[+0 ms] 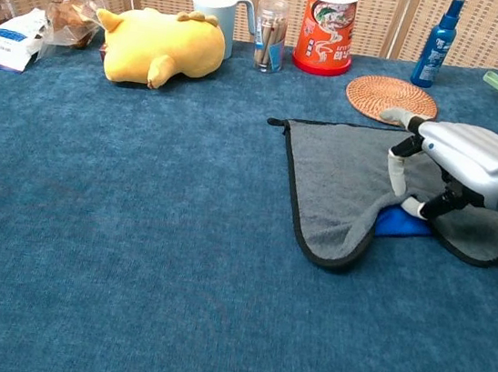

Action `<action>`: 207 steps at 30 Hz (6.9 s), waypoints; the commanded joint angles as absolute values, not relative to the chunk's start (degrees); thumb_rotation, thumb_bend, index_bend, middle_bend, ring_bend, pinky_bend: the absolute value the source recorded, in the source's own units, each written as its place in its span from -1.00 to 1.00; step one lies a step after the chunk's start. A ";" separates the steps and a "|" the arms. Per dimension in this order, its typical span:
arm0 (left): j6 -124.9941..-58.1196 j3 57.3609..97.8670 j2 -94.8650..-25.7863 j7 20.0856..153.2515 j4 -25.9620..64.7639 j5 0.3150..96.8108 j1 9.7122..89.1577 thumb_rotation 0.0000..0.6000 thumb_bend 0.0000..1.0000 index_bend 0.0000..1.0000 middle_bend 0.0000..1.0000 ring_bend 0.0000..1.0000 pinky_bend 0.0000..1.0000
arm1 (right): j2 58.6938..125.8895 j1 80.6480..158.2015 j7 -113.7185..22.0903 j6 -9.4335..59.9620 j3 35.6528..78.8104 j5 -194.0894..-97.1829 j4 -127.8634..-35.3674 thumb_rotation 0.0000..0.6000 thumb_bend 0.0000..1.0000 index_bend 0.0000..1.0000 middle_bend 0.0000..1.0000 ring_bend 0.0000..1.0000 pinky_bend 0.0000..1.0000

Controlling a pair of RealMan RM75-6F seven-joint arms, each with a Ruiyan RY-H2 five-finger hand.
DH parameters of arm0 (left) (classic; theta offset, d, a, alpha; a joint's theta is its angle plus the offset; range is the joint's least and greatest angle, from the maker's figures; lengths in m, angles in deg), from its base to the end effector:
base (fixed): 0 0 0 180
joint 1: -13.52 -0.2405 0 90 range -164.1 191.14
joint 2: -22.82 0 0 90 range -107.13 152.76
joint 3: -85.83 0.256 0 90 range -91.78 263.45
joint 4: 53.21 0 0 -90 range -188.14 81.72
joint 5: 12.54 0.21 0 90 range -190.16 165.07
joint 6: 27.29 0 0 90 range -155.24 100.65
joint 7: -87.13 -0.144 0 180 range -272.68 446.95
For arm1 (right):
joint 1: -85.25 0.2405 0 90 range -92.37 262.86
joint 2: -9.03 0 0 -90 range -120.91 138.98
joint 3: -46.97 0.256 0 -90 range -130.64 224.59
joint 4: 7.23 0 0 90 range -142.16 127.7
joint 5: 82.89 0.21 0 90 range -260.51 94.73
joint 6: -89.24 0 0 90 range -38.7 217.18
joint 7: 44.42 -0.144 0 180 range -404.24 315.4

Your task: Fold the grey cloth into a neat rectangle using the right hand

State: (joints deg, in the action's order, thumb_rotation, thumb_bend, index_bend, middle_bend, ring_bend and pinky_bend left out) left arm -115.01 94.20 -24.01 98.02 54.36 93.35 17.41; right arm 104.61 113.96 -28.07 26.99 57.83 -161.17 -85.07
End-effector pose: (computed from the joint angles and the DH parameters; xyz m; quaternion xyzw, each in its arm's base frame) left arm -0.2488 0.1259 0.1909 -0.6672 -0.4279 -0.4274 0.4349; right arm -0.1934 -0.3027 -0.0285 0.7051 -0.3726 0.4005 0.4512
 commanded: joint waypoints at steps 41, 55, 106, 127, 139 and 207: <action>-112.53 92.97 -23.07 102.48 53.68 88.87 19.05 1.00 -0.53 -0.83 -1.00 -1.00 -0.87 | 112.54 127.99 -17.84 35.00 67.81 -140.30 -73.17 1.00 -0.14 0.32 -0.88 -0.92 -0.50; -110.96 92.54 -23.20 102.58 53.67 87.44 19.71 1.00 -0.53 -0.83 -1.00 -1.00 -0.87 | 113.26 130.84 -18.06 35.89 69.10 -137.37 -69.94 1.00 -0.14 0.32 -0.88 -0.92 -0.50; -111.29 92.86 -23.43 101.48 54.20 88.50 19.30 1.00 -0.53 -0.83 -1.00 -1.00 -0.87 | 100.01 120.65 -26.36 21.51 53.82 -159.34 -82.85 1.00 -0.83 -0.56 -1.00 -0.90 -0.47; -111.37 93.18 -23.65 100.55 54.67 89.27 19.13 1.00 -0.53 -0.85 -1.00 -1.00 -0.87 | 105.63 118.50 -32.00 18.59 50.10 -167.09 -62.30 1.00 -0.81 -0.55 -1.00 -0.85 -0.40; -111.58 93.26 -23.53 101.03 54.58 89.44 19.08 1.00 -0.53 -0.85 -1.00 -1.00 -0.87 | 109.11 118.46 -34.62 18.66 52.16 -166.31 -56.83 1.00 -0.54 -0.18 -0.94 -0.76 -0.31; -111.19 92.56 -23.47 101.47 54.41 87.63 19.30 1.00 -0.53 -0.85 -1.00 -1.00 -0.87 | 110.64 126.41 -29.78 34.61 68.58 -141.19 -64.72 1.00 -0.24 0.38 -0.88 -0.74 -0.28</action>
